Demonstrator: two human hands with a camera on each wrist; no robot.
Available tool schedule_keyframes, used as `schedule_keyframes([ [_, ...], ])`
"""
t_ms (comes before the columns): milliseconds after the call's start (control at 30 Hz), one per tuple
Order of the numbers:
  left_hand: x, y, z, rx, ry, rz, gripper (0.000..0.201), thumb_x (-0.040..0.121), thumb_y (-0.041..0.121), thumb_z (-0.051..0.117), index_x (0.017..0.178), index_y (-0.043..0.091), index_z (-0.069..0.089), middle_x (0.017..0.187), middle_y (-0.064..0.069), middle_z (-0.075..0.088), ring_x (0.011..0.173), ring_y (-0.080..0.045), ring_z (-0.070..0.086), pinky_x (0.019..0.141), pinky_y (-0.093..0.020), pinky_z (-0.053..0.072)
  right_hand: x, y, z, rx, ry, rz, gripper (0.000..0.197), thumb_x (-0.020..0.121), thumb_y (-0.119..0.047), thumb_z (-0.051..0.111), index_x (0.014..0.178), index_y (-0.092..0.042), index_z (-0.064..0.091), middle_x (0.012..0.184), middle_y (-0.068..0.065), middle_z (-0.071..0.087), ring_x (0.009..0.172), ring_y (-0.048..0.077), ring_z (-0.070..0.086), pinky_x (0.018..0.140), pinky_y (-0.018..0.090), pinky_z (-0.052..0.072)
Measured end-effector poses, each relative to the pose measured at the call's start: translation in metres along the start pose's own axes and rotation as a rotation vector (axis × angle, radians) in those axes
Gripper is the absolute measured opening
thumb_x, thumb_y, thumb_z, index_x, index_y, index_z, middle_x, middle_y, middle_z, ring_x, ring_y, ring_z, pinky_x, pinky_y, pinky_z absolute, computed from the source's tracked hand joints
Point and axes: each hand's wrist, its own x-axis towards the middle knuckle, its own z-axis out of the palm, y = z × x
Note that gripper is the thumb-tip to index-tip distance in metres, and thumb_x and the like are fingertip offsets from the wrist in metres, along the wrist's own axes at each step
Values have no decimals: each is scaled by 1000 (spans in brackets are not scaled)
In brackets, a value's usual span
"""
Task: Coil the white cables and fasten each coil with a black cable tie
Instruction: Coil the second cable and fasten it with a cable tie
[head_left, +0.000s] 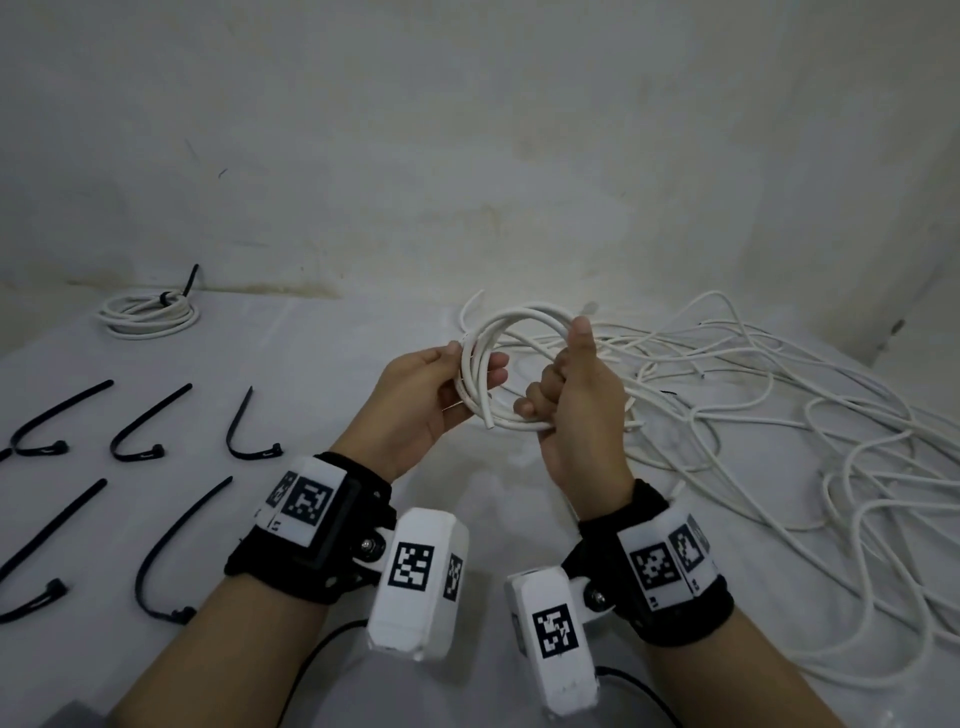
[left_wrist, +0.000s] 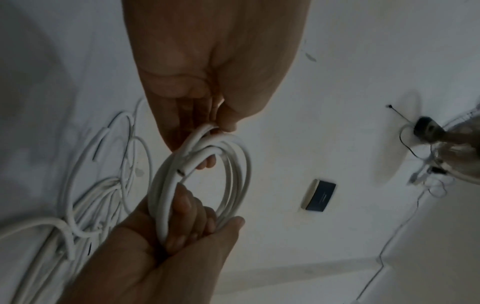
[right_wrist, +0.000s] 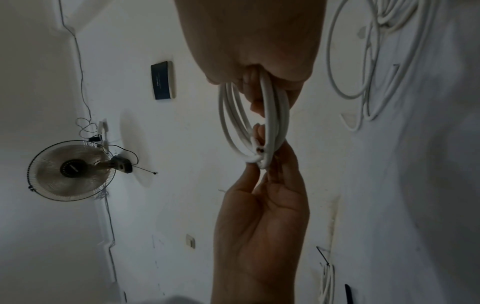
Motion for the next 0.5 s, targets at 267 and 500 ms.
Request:
schedule_keyframes([
  [267, -1, 1, -1, 227, 19, 158, 25, 100, 5, 39, 109, 8, 62, 89, 3, 74, 71, -9, 66, 68, -24, 56, 0, 0, 0, 35, -63, 96, 48, 99, -40, 42, 59, -19, 27, 45, -6, 18, 37, 9, 19, 39, 20, 31],
  [500, -1, 6, -2, 136, -22, 148, 35, 104, 17, 29, 110, 2, 61, 71, -1, 61, 58, -11, 51, 56, -21, 51, -3, 6, -1, -44, -141, 154, 48, 99, -45, 39, 61, -19, 28, 45, -5, 17, 38, 10, 19, 41, 23, 33],
])
